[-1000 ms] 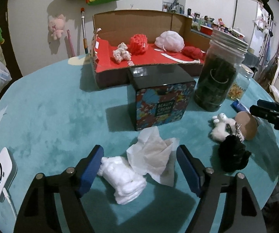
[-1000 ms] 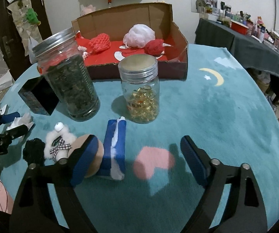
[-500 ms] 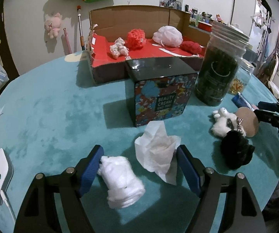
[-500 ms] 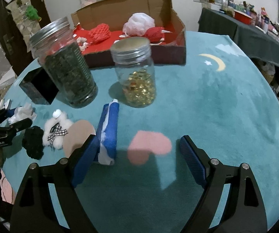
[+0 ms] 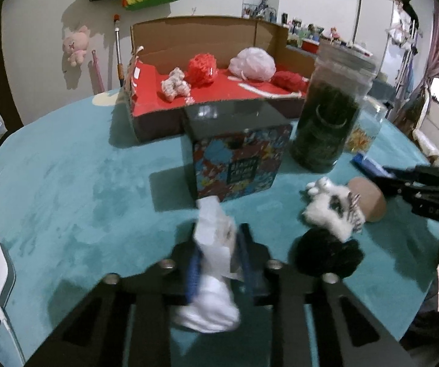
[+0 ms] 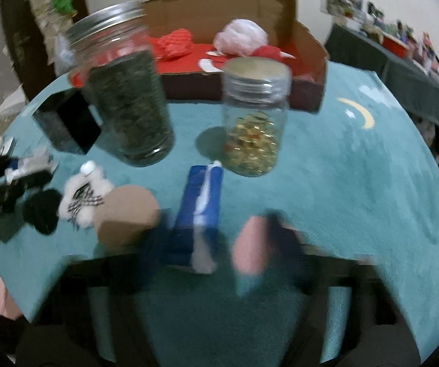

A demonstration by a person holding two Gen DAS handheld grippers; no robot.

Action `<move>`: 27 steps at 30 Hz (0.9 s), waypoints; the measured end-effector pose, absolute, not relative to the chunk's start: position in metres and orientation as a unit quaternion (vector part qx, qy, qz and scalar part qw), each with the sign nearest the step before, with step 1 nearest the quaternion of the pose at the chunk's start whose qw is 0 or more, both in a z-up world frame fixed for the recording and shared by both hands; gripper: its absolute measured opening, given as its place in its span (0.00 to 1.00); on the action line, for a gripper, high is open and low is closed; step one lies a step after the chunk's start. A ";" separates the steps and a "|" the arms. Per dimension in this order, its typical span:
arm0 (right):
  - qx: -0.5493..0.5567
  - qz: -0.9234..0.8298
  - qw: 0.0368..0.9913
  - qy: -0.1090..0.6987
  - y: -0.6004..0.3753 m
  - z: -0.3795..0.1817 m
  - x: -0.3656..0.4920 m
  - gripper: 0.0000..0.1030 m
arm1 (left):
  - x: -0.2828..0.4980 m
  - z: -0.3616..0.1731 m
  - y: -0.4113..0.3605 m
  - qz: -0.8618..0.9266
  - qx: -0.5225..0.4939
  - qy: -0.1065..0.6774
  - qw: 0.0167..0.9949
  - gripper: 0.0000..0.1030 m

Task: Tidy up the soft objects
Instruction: 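Grasp the white tissue with the left tool while the right tool grasps the blue tissue pack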

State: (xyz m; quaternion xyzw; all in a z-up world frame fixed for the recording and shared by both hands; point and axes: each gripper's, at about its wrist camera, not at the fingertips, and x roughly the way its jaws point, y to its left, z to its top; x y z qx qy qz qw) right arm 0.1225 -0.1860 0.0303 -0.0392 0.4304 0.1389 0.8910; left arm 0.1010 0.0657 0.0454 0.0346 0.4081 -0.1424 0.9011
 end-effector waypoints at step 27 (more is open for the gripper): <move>-0.011 0.178 0.909 0.377 -0.187 0.065 0.098 0.24 | 0.102 0.078 -0.003 -0.255 -0.008 0.372 0.892 0.16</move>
